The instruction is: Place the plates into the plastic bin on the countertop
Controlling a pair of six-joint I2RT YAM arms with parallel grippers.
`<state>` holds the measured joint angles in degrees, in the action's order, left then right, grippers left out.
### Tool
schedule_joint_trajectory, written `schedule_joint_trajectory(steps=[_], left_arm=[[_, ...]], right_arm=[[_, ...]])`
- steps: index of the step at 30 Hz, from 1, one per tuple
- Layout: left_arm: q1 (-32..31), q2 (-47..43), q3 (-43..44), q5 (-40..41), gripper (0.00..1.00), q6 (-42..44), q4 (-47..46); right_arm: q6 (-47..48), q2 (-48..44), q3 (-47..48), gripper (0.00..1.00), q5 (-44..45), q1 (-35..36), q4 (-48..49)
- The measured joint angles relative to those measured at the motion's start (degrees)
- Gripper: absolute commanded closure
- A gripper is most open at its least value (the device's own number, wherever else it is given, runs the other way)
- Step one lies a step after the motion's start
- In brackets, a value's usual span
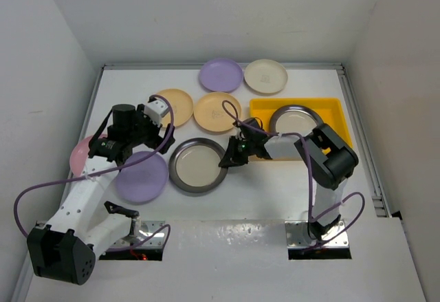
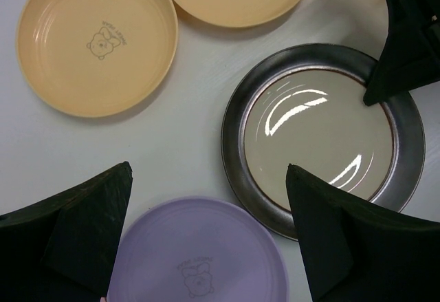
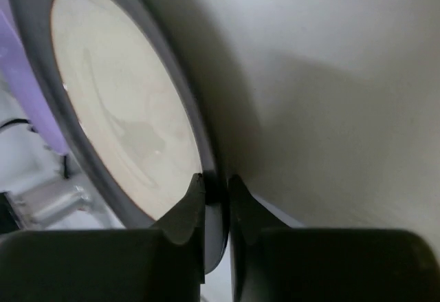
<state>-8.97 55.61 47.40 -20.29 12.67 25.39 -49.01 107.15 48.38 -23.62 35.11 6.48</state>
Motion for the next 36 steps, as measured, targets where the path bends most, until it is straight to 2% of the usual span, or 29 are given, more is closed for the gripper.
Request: schedule_joint_trajectory(steps=[1,5,8,12,17,21,26,29,32,36], left_arm=[[0.0,0.0,0.0,0.0,0.07,-0.1,0.0],[0.0,0.0,0.0,0.0,0.07,-0.3,0.1],[0.0,0.0,0.0,0.0,0.07,-0.3,0.0],[0.0,0.1,0.0,0.0,0.07,-0.3,0.0],[0.0,0.6,0.0,-0.3,0.07,-0.3,0.0],[0.0,0.8,0.0,-0.5,0.07,-0.2,-0.2],[0.2,0.7,0.0,-0.9,0.07,0.1,-0.2],[0.4,0.7,0.0,-0.9,0.07,0.2,-0.2],[0.5,0.7,-0.1,-0.9,0.07,0.2,-0.3],[0.7,0.7,-0.5,-0.9,0.07,0.2,-0.5]], right_arm=[[-1.6,0.2,-1.0,1.0,-0.7,-0.3,1.6],[-4.0,0.2,-3.1,1.0,-3.5,-1.3,5.1],[-4.2,-2.2,-4.0,1.0,-4.3,-1.8,3.9],[-4.4,-12.0,-4.6,1.0,-4.8,-3.2,1.1],[-5.6,-22.9,-2.9,1.0,-5.0,-9.9,-4.1],[-6.3,-30.6,-2.2,1.0,-5.8,-20.1,-7.4],[-6.2,-37.4,-3.5,1.0,-3.7,-41.8,-11.5],[-5.9,-36.2,-3.9,1.0,-1.0,-52.3,-12.2],[-5.5,-32.2,-3.8,1.0,-0.5,-57.5,-13.3],[-2.5,-26.2,-2.7,1.0,-0.8,-58.3,-18.7]])
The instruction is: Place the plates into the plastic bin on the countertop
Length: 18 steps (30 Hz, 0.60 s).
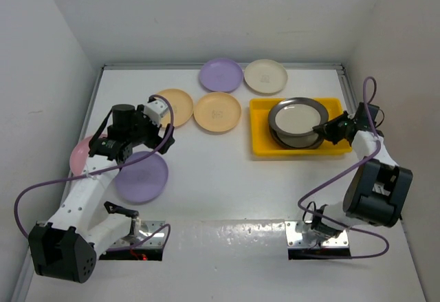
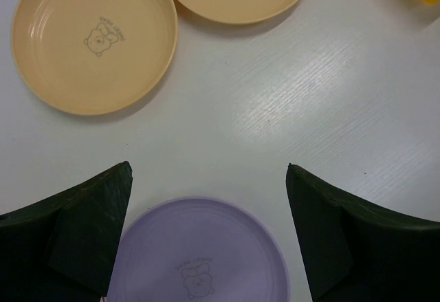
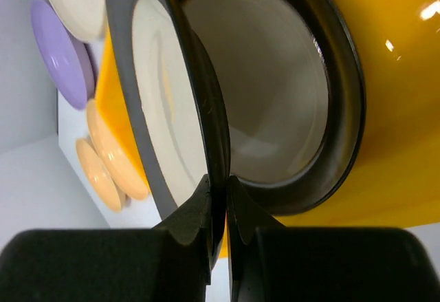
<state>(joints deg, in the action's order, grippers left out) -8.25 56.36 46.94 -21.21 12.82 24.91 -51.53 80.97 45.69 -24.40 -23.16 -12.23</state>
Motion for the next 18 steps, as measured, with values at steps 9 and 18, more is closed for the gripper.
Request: schedule_joint_trajectory(steps=[9,18], left_arm=[[1.2,0.0,0.0,-0.2,0.07,0.0,-1.0],[1.9,0.2,-0.5,-0.5,0.07,0.2,-1.9]], right_arm=[[2.4,5.9,1.4,1.0,-2.8,0.1,-2.3],[9.2,9.1,2.5,0.38,-0.5,0.5,-5.5]])
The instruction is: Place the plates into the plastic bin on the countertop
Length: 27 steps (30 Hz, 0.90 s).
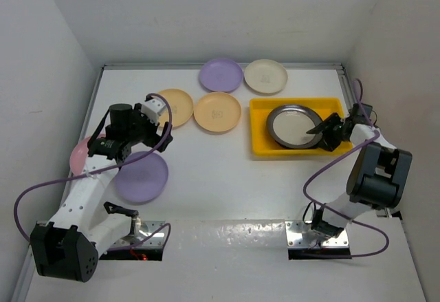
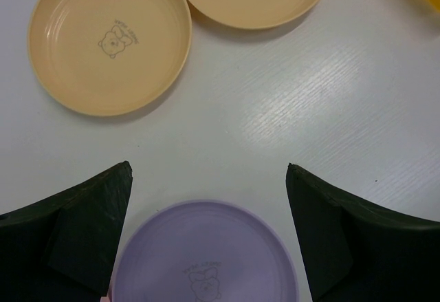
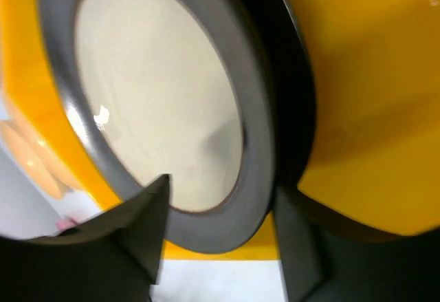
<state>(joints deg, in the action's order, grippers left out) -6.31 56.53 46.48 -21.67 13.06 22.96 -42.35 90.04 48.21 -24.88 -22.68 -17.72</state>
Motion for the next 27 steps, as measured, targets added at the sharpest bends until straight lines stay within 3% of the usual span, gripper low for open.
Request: schedule_joint_trajectory(steps=[8,16,18,19,21,22,24,26,27], left_arm=[[0.6,0.9,-0.1,-0.4,0.07,0.0,-0.8],[1.6,2.3,-0.1,-0.6,0.07,-0.4,-2.0],[1.8,3.3,-0.1,-0.5,0.07,-0.7,-2.1],[2.0,3.8,-0.1,-0.5,0.07,-0.8,-2.2],[2.8,5.4,-0.1,-0.4,0.09,-1.4,-2.4],[3.6,6.4,0.0,-0.4,0.16,-1.7,-2.5],[5.1,9.0,0.7,-0.3,0.23,-2.1,-2.3],[6.8,13.1,3.3,1.3,0.28,-2.6,-2.1],[7.5,14.9,4.8,2.3,0.28,-2.7,-2.2]], right_arm=[[8.4,4.4,8.3,0.31,12.2,4.5,-10.7],[13.4,4.4,17.9,0.25,30.5,13.3,-17.6],[14.1,3.8,20.8,0.37,32.3,15.3,-16.8],[14.2,3.2,21.4,0.53,30.9,15.8,-15.5],[13.8,2.2,22.4,0.63,25.9,16.1,-11.2],[12.7,2.5,23.9,0.62,23.0,16.0,-10.0],[10.8,5.6,29.5,0.45,18.6,15.8,-8.1],[8.9,13.8,41.6,0.36,16.1,15.8,-7.4],[8.4,18.2,47.9,0.36,15.3,15.9,-6.3]])
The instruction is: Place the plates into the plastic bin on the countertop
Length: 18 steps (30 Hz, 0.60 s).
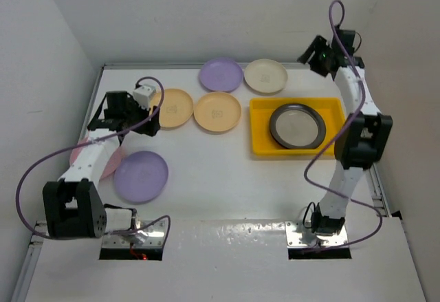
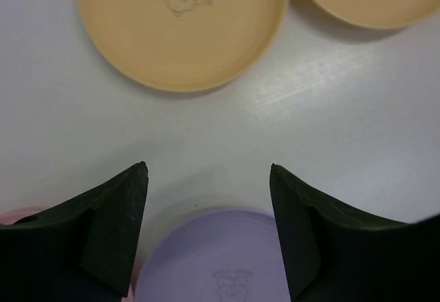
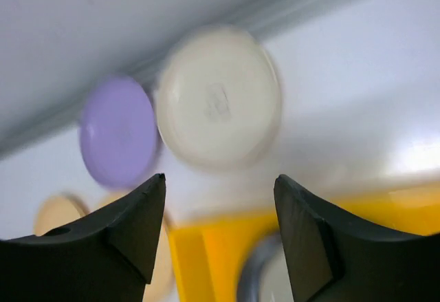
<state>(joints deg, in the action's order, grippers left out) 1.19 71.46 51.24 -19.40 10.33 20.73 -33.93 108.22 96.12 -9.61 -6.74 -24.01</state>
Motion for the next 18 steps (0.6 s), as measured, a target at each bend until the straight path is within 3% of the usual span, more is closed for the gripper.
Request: schedule_joint_trajectory(steps=[4,13,18], left_arm=[[2.1,7.5,8.6,5.0,0.22,-0.3,-0.9],[3.4,22.9,23.1,9.4,0.2,-0.6,-3.1],[3.5,29.7,27.4,9.4,0.19,-0.6,-2.8]], right_arm=[[-4.0,19.9,21.8,0.41,0.6,1.0,2.5],[-13.7,37.5,22.6,0.46,4.1,2.8,6.5],[-15.8,38.5,25.1,0.66,7.6,4.0,9.4]])
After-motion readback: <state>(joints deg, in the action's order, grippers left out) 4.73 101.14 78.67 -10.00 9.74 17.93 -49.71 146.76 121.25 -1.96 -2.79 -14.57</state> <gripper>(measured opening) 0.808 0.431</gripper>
